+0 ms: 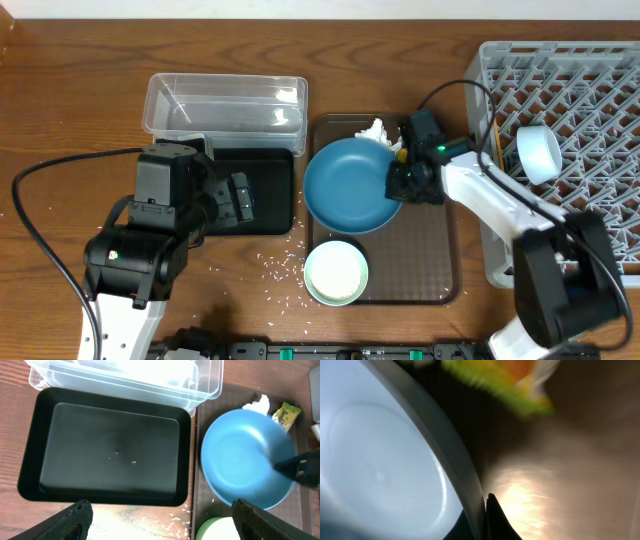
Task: Sort waste into correct bins and load items into the dishwasher rack
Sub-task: 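Grasp the teal plate edge with the right gripper and lift, then stand the teal plate upright in the dish rack with the right gripper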
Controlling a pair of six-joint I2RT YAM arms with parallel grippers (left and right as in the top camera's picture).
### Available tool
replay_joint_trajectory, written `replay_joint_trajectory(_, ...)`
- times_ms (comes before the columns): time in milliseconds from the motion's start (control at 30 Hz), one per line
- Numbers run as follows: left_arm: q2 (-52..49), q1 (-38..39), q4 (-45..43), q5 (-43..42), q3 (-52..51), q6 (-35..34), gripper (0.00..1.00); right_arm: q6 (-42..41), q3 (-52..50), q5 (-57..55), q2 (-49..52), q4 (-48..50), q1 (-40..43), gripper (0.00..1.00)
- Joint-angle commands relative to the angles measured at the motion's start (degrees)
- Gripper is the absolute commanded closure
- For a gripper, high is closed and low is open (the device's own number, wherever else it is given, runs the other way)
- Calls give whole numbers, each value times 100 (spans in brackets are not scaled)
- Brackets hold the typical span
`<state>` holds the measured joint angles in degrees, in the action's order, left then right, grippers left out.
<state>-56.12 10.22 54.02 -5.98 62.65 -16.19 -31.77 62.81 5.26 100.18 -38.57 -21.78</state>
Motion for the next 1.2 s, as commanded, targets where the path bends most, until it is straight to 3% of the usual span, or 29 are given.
replay_joint_trajectory(0,0,-24,20,70,48,96,9,444,37,-992,-1088,28,297,99)
replay_joint_trajectory(133,0,-24,20,70,48,96,9,1266,37,-2288,-2275,55,319,99)
replay_joint_trajectory(267,0,-24,20,70,48,96,9,1408,37,-4881,-3270,46,391,99)
replay_joint_trajectory(467,0,-24,20,70,48,96,9,1674,35,-7709,-3602,55,1185,99)
replay_joint_trajectory(600,0,-24,20,70,48,94,9,1843,35,-8046,-3436,131,2048,99)
replay_joint_trajectory(800,0,-24,20,70,48,96,9,2518,35,-8122,-2811,1069,3150,99)
replay_joint_trajectory(1167,0,-24,20,70,48,96,9,5139,35,-8065,-1016,3314,3038,99)
